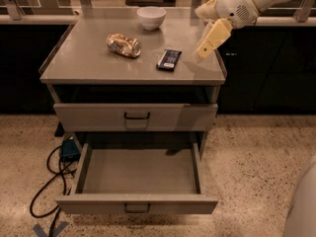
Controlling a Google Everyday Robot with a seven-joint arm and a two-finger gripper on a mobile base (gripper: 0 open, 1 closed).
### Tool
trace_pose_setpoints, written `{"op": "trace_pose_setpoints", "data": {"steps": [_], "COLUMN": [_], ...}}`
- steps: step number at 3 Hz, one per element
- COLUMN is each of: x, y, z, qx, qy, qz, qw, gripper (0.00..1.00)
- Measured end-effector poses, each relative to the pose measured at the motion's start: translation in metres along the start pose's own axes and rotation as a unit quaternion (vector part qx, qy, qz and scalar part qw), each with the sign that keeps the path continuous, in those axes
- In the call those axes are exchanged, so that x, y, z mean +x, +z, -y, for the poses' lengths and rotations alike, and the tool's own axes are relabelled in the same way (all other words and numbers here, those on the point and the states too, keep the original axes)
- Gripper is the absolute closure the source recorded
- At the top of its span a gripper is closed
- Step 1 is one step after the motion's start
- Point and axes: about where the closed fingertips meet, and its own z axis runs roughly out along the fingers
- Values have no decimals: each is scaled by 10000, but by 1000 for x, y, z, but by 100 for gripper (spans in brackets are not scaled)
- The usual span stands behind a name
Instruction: Place rxbar blueberry into middle drawer
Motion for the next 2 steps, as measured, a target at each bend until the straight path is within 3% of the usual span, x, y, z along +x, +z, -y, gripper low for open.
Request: {"op": "trace_pose_setpoints", "data": {"steps": [1,2], "x": [0,3], "y": [0,6], "z": [0,17], "qx": [-1,216], "qy": [1,21], "qz": [0,-595], "qw": [10000,9980], "gripper": [0,0]}}
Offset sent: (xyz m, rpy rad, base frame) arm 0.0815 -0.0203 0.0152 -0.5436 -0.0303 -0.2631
